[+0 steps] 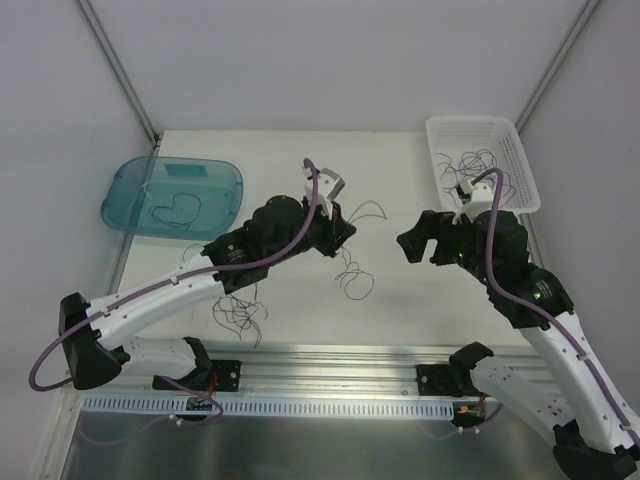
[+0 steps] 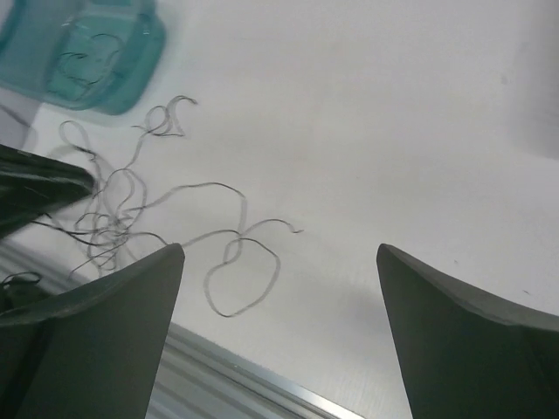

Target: Untangle the cables

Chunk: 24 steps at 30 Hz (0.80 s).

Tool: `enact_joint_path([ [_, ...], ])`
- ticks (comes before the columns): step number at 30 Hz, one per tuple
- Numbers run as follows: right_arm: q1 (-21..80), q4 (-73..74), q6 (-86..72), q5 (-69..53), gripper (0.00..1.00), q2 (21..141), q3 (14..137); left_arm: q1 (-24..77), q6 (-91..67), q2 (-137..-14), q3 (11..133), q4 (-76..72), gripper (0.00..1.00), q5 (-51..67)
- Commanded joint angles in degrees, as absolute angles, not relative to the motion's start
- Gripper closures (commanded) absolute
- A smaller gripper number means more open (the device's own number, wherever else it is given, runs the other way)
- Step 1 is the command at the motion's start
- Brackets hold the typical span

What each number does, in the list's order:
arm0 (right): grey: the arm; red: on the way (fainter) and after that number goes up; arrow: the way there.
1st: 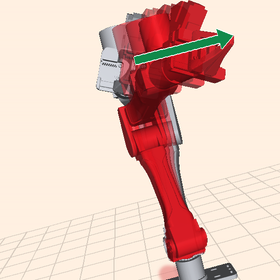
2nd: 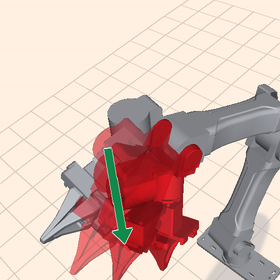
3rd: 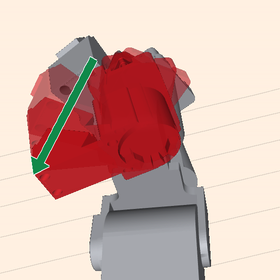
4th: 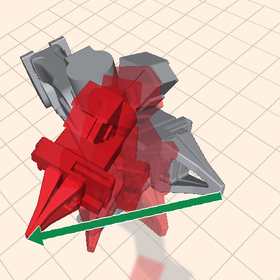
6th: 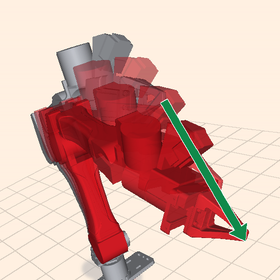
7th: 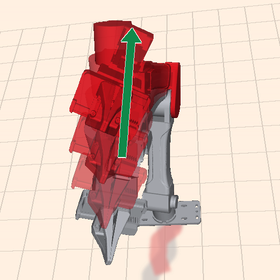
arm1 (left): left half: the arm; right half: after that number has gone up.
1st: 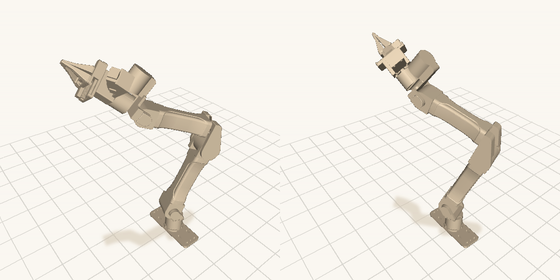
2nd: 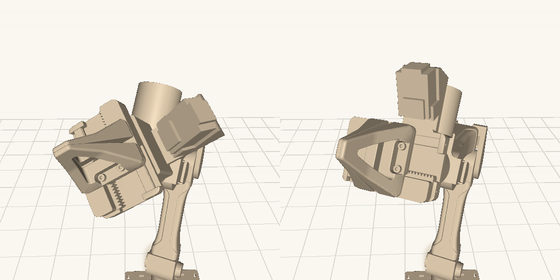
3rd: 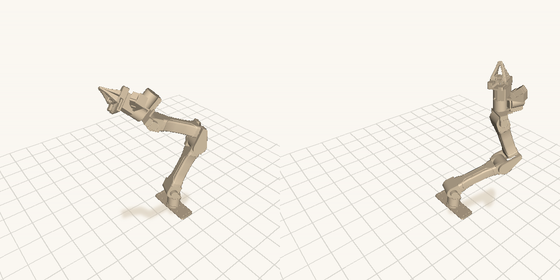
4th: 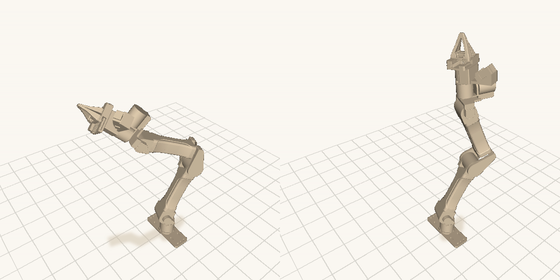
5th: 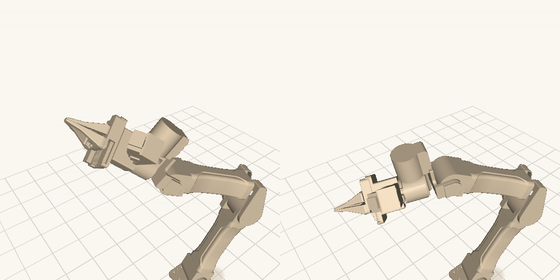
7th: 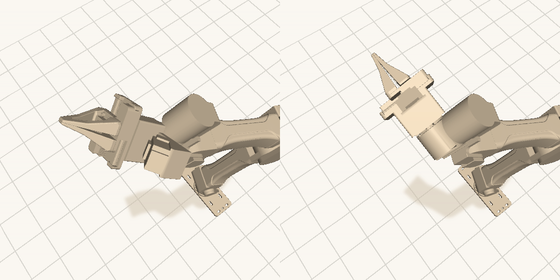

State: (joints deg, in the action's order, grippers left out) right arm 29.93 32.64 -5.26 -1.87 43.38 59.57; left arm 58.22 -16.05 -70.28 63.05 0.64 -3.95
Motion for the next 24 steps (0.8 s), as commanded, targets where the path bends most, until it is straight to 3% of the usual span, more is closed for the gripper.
enact_joint_path([
  [1,29.9,38.1,-4.6,12.1,0.03,42.8,62.6,54.4,-16.2,-68.0,69.0,6.3,1.0,-7.4],
  [7,29.9,41.0,-3.6,24.9,0.03,40.6,60.3,44.0,-15.6,-66.4,78.0,13.8,1.0,-5.6],
  [14,29.9,37.4,2.0,23.0,0.03,34.5,54.7,32.0,-12.1,-66.4,89.9,20.3,1.0,-6.9],
  [24,29.9,39.0,0.2,22.8,0.03,34.7,53.0,14.1,-5.2,-70.9,94.7,20.3,0.96,-10.3],
])
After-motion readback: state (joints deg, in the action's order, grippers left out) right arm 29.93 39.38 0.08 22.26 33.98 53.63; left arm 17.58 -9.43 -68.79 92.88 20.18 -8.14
